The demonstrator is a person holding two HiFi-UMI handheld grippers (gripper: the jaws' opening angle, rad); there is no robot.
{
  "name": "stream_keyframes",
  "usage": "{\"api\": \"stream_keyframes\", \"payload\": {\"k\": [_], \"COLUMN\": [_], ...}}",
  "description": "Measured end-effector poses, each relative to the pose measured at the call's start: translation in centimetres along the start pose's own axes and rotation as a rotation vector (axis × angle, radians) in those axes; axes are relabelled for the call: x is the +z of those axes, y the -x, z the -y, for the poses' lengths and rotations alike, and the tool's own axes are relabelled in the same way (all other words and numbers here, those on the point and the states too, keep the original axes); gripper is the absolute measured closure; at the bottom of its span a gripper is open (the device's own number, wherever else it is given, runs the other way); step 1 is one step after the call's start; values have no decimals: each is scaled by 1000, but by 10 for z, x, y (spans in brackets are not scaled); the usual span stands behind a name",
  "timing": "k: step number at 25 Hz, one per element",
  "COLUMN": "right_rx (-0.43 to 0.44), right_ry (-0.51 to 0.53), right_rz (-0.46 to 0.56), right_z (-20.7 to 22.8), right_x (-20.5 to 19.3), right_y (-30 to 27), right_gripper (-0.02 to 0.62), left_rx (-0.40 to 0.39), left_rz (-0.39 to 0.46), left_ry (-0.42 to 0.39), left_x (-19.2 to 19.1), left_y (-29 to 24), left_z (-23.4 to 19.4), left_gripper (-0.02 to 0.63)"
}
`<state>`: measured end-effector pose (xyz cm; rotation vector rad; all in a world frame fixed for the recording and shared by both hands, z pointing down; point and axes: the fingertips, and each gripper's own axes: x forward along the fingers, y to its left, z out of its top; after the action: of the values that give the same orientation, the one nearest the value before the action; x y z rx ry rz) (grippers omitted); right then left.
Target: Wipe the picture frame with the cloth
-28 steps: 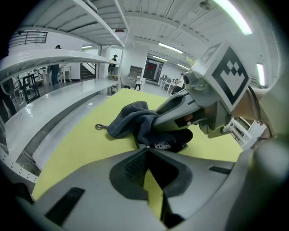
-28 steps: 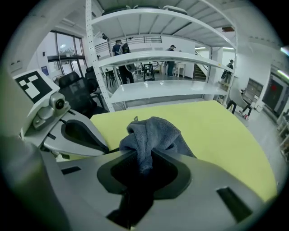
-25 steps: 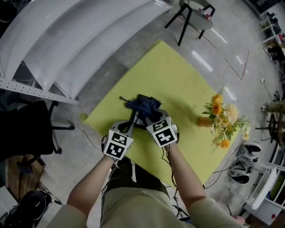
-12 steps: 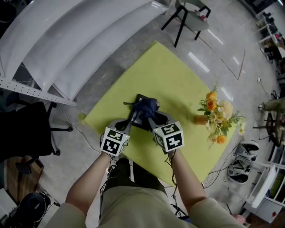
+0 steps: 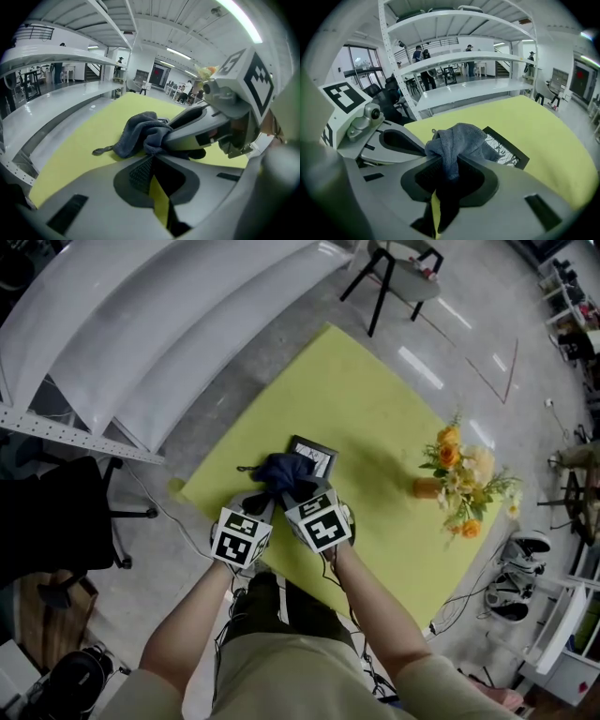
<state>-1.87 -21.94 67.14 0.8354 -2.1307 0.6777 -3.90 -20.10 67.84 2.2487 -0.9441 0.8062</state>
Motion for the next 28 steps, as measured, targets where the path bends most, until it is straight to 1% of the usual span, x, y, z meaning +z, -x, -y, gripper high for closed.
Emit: {"api": "stream_keyframes", "payload": {"k": [3,5,8,11,15,18,22,25,28], "right_rx": [-5,-12,-35,-57,-116,-165,-206,-217,-224], "right_ry": [66,91,75,43,44,16,-49,-30,-1], "right_rz": [-55,-87,-104,-111,-143,-83,60,159,236], "right_z": [0,1,11,19,32,38,41,38,30], "right_x": [-12,-22,-37,-50,-71,-70,-54,-37,-16], "right_y": [4,10,24,41,60,86,129,161,192], "right_gripper": [506,506,506,506,506,506,506,506,506], "left_rx": [7,3,-5,-2,12,20,26,16,-15], "left_rz": [-10,-4,3,-5,-19,-12,52,126,233], "left_ry": [-11,-2,21,4,4,5,-5,-7,21], "left_x": [0,0,-1,0,-2,2,18,37,64], "left_y": [-2,-1,-1,-1,0,9,42,72,108], "left_z": [0,0,-1,1,-1,0,4,9,20], "left_gripper": [598,598,598,598,598,598,598,598,598]}}
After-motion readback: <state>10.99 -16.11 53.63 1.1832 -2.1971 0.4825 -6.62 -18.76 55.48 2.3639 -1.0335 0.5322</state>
